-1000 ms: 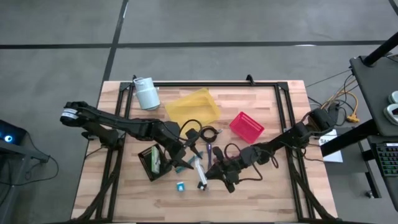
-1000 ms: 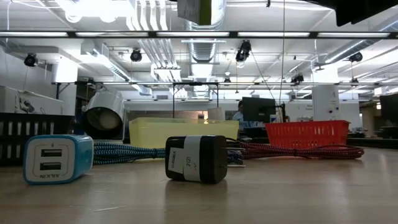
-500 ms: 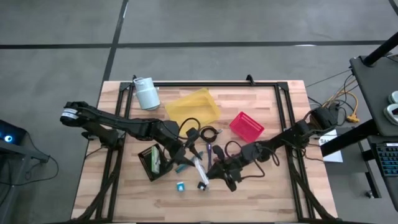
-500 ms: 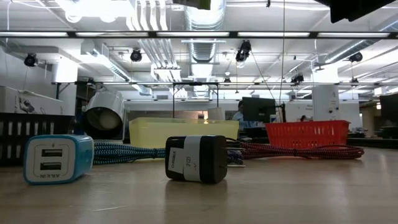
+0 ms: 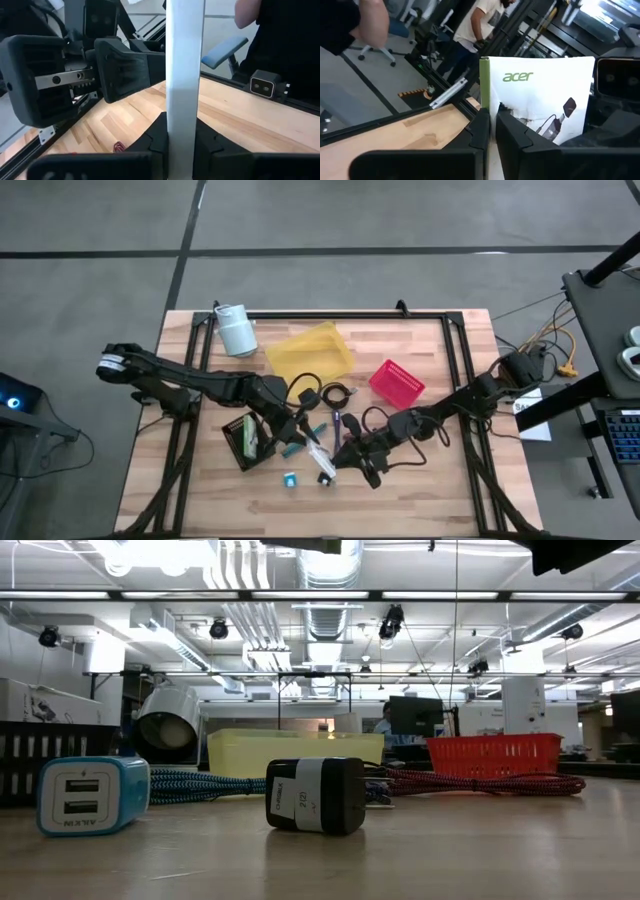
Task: Pick and place items into bin
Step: Put the card reader box into the black bin
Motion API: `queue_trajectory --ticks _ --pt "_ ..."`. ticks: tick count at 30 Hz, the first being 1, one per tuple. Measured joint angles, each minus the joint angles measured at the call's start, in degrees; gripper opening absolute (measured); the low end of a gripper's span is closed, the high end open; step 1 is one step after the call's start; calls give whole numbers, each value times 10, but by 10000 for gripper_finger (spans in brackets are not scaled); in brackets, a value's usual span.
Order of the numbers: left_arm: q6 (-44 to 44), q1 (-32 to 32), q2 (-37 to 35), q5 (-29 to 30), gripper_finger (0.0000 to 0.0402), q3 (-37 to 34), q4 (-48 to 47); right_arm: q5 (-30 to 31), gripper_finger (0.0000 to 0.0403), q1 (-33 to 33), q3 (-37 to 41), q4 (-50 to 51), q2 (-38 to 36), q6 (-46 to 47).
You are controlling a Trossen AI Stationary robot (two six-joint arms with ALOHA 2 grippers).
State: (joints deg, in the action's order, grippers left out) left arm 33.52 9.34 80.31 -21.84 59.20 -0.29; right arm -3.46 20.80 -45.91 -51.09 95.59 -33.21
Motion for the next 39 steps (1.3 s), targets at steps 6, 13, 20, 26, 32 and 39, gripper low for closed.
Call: queue_trajectory --ticks 6,13,20,26,32,39 --pt "-2 -1 -6 17 24 0 -35 47 71 0 1 39 -7 -18" --pt "-2 -1 -26 60 23 8 -103 66 123 -3 -6 203 -74 20" --pt "-2 2 -65 123 23 10 -213 67 134 -1 -5 374 -161 89" --pt "-75 8 -96 250 23 10 -307 69 124 -1 -1 445 -201 108" --pt "-169 10 -116 269 23 10 -362 68 115 -2 6 467 -211 107" --pt "-367 10 -127 288 23 16 -444 67 105 -5 6 466 -193 102"
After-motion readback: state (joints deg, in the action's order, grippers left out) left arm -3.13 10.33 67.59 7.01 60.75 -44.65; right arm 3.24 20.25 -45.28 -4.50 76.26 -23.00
